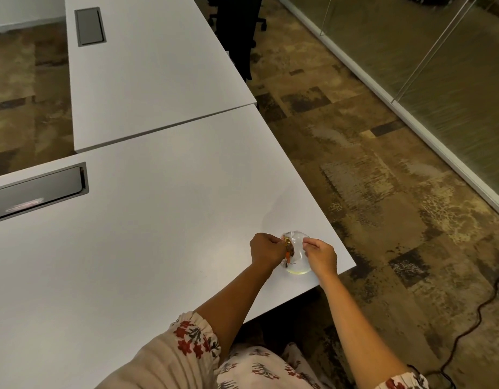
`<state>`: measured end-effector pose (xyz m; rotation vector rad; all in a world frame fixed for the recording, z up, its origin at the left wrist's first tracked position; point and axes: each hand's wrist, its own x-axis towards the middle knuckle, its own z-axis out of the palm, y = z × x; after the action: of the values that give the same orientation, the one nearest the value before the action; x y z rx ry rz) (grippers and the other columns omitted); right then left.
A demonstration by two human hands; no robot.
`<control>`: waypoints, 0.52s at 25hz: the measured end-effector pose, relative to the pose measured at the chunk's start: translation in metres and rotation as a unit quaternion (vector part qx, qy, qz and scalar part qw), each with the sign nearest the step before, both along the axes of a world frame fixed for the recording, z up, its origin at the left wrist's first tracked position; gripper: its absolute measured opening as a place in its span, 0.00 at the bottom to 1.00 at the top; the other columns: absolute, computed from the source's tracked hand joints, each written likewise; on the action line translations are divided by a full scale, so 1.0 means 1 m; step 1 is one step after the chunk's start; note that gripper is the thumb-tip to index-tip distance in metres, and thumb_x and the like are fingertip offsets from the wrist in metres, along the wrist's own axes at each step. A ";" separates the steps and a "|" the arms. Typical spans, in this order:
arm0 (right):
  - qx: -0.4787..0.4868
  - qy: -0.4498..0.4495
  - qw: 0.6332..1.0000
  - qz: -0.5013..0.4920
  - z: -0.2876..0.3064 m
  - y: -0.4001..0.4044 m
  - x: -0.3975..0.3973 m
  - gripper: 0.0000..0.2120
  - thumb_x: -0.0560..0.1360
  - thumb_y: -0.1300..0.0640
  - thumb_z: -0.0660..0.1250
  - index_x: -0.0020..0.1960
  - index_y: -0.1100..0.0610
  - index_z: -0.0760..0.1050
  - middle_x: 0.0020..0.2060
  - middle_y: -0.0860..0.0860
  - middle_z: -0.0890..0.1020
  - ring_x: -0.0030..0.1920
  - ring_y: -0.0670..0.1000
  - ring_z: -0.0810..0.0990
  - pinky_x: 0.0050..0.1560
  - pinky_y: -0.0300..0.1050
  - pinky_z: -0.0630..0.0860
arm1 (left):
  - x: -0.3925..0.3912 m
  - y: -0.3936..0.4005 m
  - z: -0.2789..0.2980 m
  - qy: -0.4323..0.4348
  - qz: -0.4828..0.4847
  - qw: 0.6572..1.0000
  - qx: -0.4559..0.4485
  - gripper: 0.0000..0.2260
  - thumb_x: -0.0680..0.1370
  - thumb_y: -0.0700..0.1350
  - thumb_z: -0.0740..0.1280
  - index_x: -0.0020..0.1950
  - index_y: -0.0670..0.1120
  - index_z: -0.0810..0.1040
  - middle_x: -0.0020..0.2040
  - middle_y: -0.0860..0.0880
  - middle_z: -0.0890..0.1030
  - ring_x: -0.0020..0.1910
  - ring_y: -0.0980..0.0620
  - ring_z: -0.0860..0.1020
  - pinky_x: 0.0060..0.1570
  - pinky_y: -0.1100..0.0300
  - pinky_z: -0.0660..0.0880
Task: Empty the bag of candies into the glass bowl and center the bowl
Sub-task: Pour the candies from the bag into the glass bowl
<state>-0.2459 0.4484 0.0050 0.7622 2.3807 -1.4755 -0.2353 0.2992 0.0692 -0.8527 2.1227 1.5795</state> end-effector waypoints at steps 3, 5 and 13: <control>-0.002 0.009 1.000 -0.009 0.002 -0.001 0.002 0.11 0.79 0.60 0.65 0.58 0.60 0.82 0.58 0.56 0.83 0.58 0.57 0.81 0.63 0.51 0.76 | -0.001 0.001 0.004 -0.020 0.013 1.000 0.011 0.06 0.70 0.35 0.69 0.35 0.40 0.84 0.37 0.39 0.82 0.38 0.44 0.82 0.41 0.53 0.80; 0.007 0.016 1.000 -0.013 0.004 -0.003 0.003 0.11 0.79 0.61 0.64 0.58 0.60 0.82 0.57 0.57 0.84 0.58 0.57 0.81 0.63 0.51 0.76 | 0.000 0.002 0.005 -0.019 0.011 1.000 0.015 0.06 0.70 0.35 0.68 0.37 0.35 0.84 0.37 0.39 0.81 0.37 0.45 0.80 0.40 0.54 0.79; 0.016 0.058 0.998 -0.033 0.011 -0.012 0.011 0.08 0.79 0.61 0.65 0.52 0.58 0.83 0.51 0.54 0.85 0.53 0.55 0.82 0.57 0.47 0.78 | -0.001 0.002 0.014 -0.008 0.007 0.999 0.034 0.07 0.71 0.35 0.69 0.43 0.34 0.87 0.45 0.33 0.85 0.45 0.38 0.86 0.49 0.50 0.83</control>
<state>-0.2352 0.4365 0.0159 0.7888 2.4932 -1.5509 -0.2363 0.3010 0.0833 -0.8565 2.0434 1.6379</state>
